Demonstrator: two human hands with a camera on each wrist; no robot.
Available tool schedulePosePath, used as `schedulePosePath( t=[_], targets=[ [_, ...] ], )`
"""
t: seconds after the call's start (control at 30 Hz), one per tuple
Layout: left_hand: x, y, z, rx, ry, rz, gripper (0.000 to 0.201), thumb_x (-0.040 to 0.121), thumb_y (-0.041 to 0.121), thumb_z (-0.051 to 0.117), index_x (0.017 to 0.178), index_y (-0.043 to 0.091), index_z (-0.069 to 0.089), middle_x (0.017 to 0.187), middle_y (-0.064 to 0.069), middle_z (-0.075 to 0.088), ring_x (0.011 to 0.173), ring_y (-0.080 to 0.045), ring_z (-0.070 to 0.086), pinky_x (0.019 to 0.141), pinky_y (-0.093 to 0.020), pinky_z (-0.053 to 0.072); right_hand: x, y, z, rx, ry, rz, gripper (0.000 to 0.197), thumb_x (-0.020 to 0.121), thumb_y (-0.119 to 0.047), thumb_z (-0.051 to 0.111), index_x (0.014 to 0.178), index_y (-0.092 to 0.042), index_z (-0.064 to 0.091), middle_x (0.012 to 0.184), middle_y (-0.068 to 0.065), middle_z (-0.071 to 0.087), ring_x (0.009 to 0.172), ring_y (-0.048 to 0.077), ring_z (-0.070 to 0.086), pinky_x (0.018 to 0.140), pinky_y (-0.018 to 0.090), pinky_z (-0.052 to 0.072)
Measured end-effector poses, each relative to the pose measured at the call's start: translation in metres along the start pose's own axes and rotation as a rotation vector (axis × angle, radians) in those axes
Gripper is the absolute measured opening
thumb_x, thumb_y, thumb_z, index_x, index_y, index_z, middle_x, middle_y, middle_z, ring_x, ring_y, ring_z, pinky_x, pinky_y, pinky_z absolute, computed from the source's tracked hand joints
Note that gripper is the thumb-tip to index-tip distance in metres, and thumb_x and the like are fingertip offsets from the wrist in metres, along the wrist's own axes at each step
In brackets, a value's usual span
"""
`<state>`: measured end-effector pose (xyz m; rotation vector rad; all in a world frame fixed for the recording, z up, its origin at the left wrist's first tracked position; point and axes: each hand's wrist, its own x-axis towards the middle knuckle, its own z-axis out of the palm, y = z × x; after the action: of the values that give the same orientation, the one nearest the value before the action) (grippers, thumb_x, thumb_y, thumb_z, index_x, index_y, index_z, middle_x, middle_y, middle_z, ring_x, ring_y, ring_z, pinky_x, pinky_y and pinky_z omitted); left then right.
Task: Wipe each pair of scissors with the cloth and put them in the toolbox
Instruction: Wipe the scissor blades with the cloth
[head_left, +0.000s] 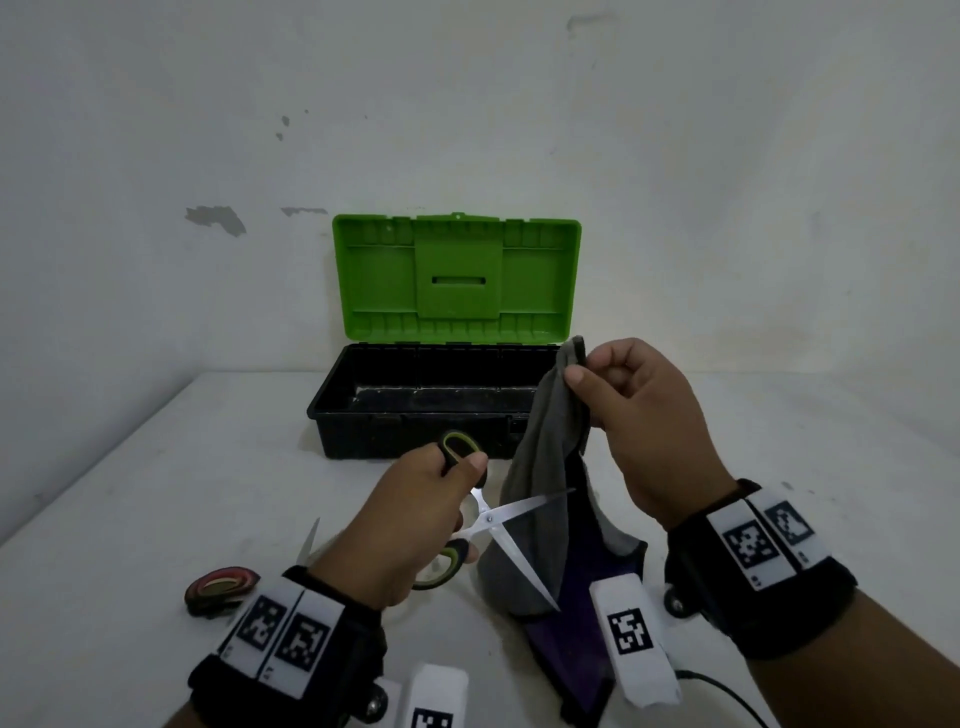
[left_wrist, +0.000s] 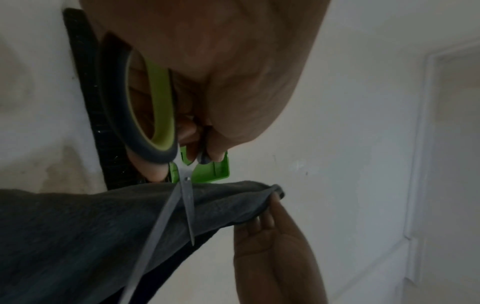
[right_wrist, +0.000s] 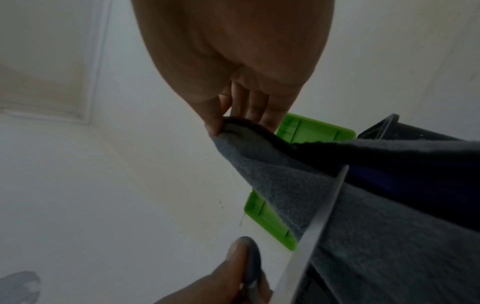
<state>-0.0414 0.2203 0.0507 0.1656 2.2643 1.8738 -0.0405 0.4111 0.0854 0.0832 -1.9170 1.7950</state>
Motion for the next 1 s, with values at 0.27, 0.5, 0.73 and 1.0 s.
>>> schedulePosePath(
  t=[0.27,0.5,0.73,1.0],
  targets=[
    [0.011,0.0,-0.01,-0.087,0.102,0.051,0.039,0.098,0.035,0.053,0.097,-0.005,0.052,0.055,0.005,0.028,0.05,-0.014,0.028,0.065,-0.063,0.053,-0.034,0.0,-0.016,-0.007,-0.531,-0.061,0.018,0.088,0.009,0.063,0.091,-0.005,0.053,0.074,0.004,0.07,0.07,0.018,0.066,0.068,0.021,0.05],
    [0.005,0.012,-0.01,-0.022,0.107,0.175,0.031,0.098,0.035,0.053,0.084,0.007,0.056,0.049,0.009,0.032,0.045,-0.009,0.03,0.059,-0.046,0.051,-0.047,-0.001,-0.034,-0.271,-0.59,-0.192,0.018,0.085,-0.024,0.072,0.094,-0.01,0.065,0.09,0.006,0.07,0.086,0.021,0.068,0.08,0.037,0.055],
    [-0.002,0.02,-0.007,0.019,0.072,0.215,0.024,0.097,0.035,0.054,0.083,0.015,0.059,0.049,0.009,0.037,0.045,-0.007,0.037,0.055,-0.038,0.059,-0.027,0.009,-0.023,-0.782,-0.455,-0.466,0.029,0.083,-0.029,0.075,0.111,-0.027,0.071,0.095,-0.022,0.054,0.083,-0.005,0.053,0.076,0.008,0.04],
    [-0.005,0.022,-0.003,0.205,0.012,0.382,0.02,0.097,0.028,0.055,0.08,0.017,0.057,0.049,0.007,0.049,0.043,-0.01,0.047,0.05,-0.042,0.057,-0.014,-0.004,-0.013,-0.868,-0.736,-0.406,0.02,0.082,-0.044,0.07,0.091,-0.026,0.073,0.086,-0.01,0.068,0.08,0.007,0.06,0.072,0.032,0.049]
  ],
)
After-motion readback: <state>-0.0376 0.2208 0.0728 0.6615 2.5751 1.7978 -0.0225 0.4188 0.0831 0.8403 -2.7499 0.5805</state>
